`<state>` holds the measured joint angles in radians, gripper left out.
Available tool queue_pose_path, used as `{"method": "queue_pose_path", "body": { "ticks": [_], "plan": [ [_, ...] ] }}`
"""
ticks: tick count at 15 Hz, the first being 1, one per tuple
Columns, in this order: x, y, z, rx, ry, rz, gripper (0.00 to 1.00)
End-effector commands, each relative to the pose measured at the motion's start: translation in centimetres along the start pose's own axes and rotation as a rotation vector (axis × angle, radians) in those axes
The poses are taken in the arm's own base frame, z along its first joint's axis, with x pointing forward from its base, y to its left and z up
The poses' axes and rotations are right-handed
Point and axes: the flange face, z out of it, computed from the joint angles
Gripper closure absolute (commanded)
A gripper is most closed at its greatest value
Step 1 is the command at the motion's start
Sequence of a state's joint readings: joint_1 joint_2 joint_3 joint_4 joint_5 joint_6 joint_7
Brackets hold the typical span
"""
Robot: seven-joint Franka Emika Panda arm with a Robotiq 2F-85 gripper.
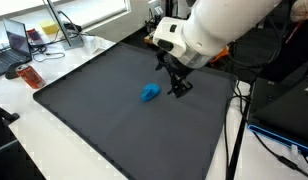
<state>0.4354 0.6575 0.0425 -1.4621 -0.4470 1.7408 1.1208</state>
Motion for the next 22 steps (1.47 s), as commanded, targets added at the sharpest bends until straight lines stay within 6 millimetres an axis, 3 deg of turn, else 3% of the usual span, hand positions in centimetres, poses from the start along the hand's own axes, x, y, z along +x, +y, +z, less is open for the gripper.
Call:
{"method": "queue_pose_path", "body": {
  "ticks": [1, 9, 22],
  "plan": [
    [1.6, -1.6, 0.4, -0.035, -0.041, -0.014, 0.0],
    [5.1, -2.6, 1.9, -0.027, -0.167, -0.123, 0.0],
    [10.8, -0.1, 5.2, 0.105, -0.381, -0.249, 0.0]
  ]
}}
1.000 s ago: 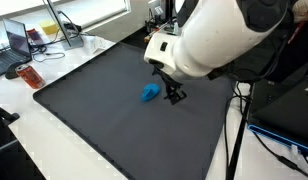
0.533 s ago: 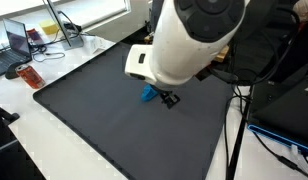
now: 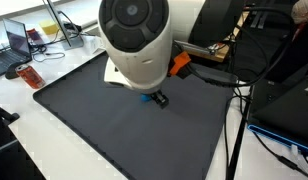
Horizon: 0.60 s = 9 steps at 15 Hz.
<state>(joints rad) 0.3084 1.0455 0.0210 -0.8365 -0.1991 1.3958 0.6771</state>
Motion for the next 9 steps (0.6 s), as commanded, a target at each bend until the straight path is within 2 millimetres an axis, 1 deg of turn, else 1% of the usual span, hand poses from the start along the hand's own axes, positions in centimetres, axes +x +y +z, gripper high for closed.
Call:
{"method": "queue_pose_path", "body": {
  "ticks": [1, 5, 9],
  "plan": [
    [1.3, 1.0, 0.0, 0.05, -0.056, -0.028, 0.0],
    [2.6, 2.8, 0.6, 0.09, -0.117, -0.039, 0.0],
    [3.9, 4.8, 0.5, 0.13, -0.116, -0.085, 0.0]
  ]
}}
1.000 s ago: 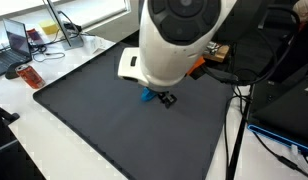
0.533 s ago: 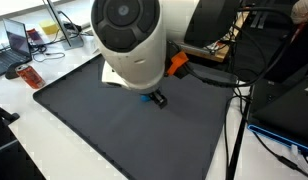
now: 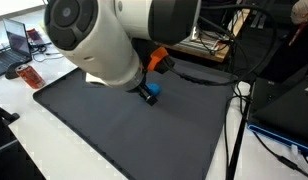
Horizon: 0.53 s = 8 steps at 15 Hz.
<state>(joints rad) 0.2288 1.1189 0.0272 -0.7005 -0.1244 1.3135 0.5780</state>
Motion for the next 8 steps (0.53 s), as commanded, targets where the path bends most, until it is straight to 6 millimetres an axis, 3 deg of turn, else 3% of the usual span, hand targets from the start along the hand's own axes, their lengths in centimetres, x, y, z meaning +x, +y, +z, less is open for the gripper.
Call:
{"method": "queue_pose_path", "body": {
  "ticks": [1, 8],
  "plan": [
    [0.9, 1.7, -0.8, 0.063, -0.02, -0.058, 0.0],
    [1.7, 3.9, -2.7, 0.135, 0.043, -0.189, 0.0]
  ]
}}
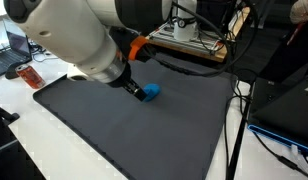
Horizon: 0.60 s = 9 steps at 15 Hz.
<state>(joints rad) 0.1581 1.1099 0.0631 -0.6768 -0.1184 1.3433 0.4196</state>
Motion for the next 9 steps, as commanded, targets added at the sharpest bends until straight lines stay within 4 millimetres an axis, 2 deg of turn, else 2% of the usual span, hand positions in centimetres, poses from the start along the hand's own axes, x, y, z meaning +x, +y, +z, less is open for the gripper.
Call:
{"method": "queue_pose_path", "body": {
  "ticks": [1, 5, 9],
  "plan": [
    [-0.4, 0.3, -1.5, 0.056, 0.031, -0.087, 0.0],
    [-1.2, -0.3, -2.5, 0.067, 0.078, -0.129, 0.0],
    [-2.9, -0.4, -2.4, 0.051, 0.092, -0.133, 0.0]
  ]
}}
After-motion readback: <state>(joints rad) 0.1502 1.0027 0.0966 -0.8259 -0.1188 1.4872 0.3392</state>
